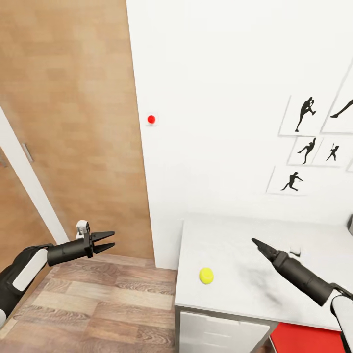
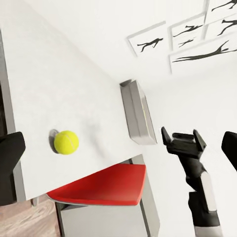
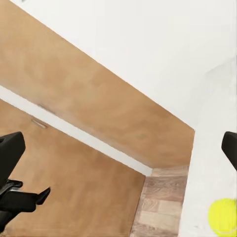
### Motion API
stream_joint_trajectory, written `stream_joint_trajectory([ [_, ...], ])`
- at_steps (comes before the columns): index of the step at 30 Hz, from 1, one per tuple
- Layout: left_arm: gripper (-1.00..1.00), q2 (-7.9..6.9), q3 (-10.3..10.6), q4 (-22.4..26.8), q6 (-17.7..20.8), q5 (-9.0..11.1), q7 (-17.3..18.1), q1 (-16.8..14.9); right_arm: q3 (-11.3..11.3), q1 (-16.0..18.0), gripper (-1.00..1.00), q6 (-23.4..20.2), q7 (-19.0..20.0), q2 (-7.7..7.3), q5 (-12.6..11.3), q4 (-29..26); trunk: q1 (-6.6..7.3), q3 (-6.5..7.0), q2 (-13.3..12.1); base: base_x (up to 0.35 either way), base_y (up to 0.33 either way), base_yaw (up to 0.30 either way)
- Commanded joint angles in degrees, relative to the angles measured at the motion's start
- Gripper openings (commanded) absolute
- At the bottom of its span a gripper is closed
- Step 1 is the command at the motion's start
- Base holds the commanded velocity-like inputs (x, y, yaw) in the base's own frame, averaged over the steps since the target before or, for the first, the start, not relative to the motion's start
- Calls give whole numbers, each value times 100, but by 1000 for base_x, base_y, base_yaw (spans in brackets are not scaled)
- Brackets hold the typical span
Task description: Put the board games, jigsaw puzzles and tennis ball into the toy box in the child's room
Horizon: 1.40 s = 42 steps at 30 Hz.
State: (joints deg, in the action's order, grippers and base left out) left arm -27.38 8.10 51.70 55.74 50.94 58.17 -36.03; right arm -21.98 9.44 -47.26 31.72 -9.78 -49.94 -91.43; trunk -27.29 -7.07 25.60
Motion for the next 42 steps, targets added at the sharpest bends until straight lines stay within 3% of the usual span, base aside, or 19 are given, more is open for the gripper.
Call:
stream_joint_trajectory([
  [1,100,-6,15,-2,24,21,10,-5,172,69,100,-34,-265,17,-6,-6,-3,-12,12,0,13,3],
  [2,100,-5,16,-2,16,21,9,-7,618,399,100,-55,-1129,103,-12,-15,-3,-12,12,0,7,1],
  [5,100,-7,16,-2,-44,21,13,-6,1212,956,100,-126,-2372,308,-25,-13,-3,-12,12,0,4,1],
  [7,100,-6,16,-2,-97,21,15,-4,1757,1476,100,-328,-3602,541,-27,-4,-3,-12,12,0,34,0],
  [8,100,-5,18,-2,-105,21,16,-4,1868,1596,100,-398,-3909,602,-26,-2,-3,-12,12,0,67,0],
  [9,100,-5,19,-2,-115,21,17,-4,2059,1841,100,-574,-4575,735,-29,8,-3,-12,12,0,94,0],
  [10,100,-5,18,-2,-119,21,16,-5,2136,1952,100,-662,-4893,798,-30,16,-3,-12,12,0,100,0],
  [11,100,-5,17,-2,-124,21,17,-7,2252,2152,100,-834,-5507,917,-31,35,-3,-12,12,0,82,0],
  [12,100,-5,17,-2,-126,21,15,-7,2295,2238,100,-912,-5797,975,-31,48,-3,-12,12,0,66,0],
  [13,100,-5,17,-2,-129,21,13,-6,2358,2384,100,-1049,-6331,1086,-32,91,-3,-12,12,0,42,0],
  [17,100,-6,16,-3,-138,21,12,-5,2492,2735,100,-1249,-7513,1437,-33,549,-3,-12,12,0,21,0],
  [19,100,-10,16,-4,-141,21,12,-3,2612,2927,100,-1274,-7823,1599,-31,1030,-3,-12,12,0,7,0],
  [22,100,-12,16,-8,-142,16,15,-2,2866,3202,100,-1274,-8024,1723,-18,1840,-3,-12,12,0,3,0],
  [26,100,-13,16,-10,-142,13,12,-1,3158,3398,100,-1241,-8121,1781,1,2492,-3,-12,12,0,1,0],
  [36,100,-13,16,-16,-144,9,10,1,3337,3484,100,-1161,-8094,1768,8,2811,-3,-12,12,0,0,0],
  [42,100,-13,16,-19,-195,12,10,0,3399,3479,100,-858,-8087,1755,10,2818,-3,-16,12,0,0,0],
])
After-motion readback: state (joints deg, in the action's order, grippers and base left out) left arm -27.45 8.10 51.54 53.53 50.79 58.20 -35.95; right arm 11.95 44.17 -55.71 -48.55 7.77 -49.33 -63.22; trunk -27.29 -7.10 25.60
